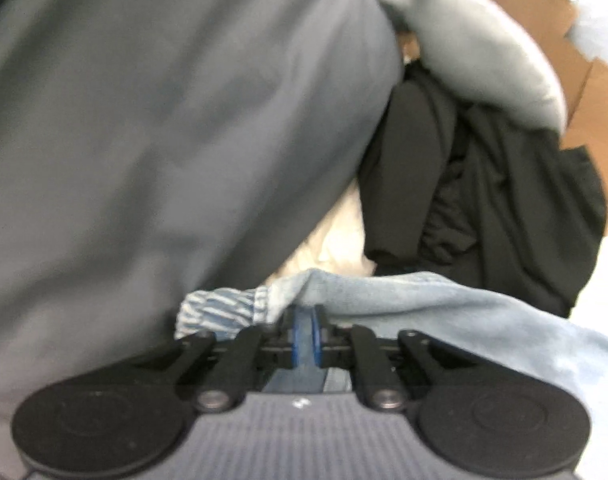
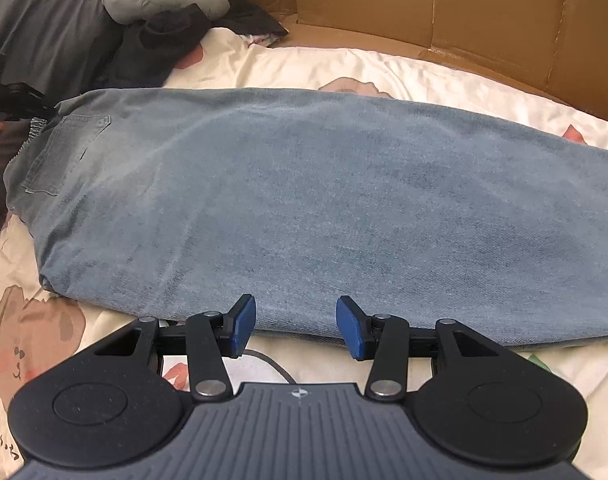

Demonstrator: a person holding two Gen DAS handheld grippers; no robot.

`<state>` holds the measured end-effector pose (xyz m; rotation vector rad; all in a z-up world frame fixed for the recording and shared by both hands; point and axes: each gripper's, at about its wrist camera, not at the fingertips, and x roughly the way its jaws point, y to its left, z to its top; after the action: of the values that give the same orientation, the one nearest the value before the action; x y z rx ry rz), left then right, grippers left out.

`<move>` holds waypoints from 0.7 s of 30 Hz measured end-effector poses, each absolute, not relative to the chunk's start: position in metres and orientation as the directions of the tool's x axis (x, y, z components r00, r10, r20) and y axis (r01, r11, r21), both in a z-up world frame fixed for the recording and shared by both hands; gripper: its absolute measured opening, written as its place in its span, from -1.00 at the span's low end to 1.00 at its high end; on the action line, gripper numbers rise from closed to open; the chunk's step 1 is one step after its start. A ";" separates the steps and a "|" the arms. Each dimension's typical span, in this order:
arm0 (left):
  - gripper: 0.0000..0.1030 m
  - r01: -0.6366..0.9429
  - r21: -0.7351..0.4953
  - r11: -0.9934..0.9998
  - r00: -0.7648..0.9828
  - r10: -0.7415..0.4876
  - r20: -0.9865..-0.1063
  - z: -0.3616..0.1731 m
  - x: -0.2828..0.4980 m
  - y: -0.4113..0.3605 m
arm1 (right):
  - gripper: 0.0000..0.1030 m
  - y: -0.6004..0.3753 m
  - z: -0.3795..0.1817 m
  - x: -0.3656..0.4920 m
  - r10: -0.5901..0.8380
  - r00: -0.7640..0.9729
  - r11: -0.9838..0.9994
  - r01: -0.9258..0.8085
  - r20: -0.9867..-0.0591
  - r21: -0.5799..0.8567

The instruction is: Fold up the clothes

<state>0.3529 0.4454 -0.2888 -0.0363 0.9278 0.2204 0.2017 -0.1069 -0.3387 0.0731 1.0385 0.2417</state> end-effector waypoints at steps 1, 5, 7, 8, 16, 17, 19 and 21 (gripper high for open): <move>-0.83 -0.200 0.048 0.979 0.590 0.160 -0.791 -0.284 0.346 0.444 | 0.01 -0.107 -0.339 0.202 0.233 0.483 0.971 -0.161 -0.844 0.175; -0.81 -0.121 -0.034 0.992 0.633 0.051 -0.772 -0.283 0.338 0.427 | 0.01 -0.105 -0.341 0.203 0.237 0.479 0.970 -0.161 -0.845 0.181; -0.75 -0.098 0.003 0.995 0.624 0.064 -0.779 -0.294 0.346 0.416 | 0.01 -0.103 -0.343 0.203 0.239 0.474 0.970 -0.165 -0.848 0.181; -0.75 -0.095 0.021 0.995 0.607 0.075 -0.791 -0.302 0.350 0.411 | 0.01 -0.102 -0.343 0.203 0.240 0.472 0.969 -0.168 -0.848 0.181; -0.77 -0.132 0.064 0.989 0.558 0.128 -0.820 -0.349 0.375 0.416 | 0.01 -0.101 -0.345 0.202 0.236 0.461 0.969 -0.174 -0.855 0.174; -0.77 -0.134 0.075 0.988 0.558 0.138 -0.818 -0.349 0.375 0.414 | 0.01 -0.101 -0.345 0.202 0.236 0.460 0.969 -0.177 -0.856 0.172; -0.77 -0.126 0.095 0.987 0.575 0.151 -0.804 -0.342 0.370 0.411 | 0.01 -0.101 -0.344 0.201 0.238 0.464 0.968 -0.183 -0.853 0.170; -0.76 -0.126 0.103 0.987 0.595 0.158 -0.788 -0.334 0.364 0.409 | 0.01 -0.101 -0.344 0.200 0.239 0.467 0.968 -0.183 -0.851 0.172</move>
<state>0.3635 0.4089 -0.3337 0.0372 0.9183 0.1654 0.1996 -0.1014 -0.3438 0.0590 1.0535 0.2592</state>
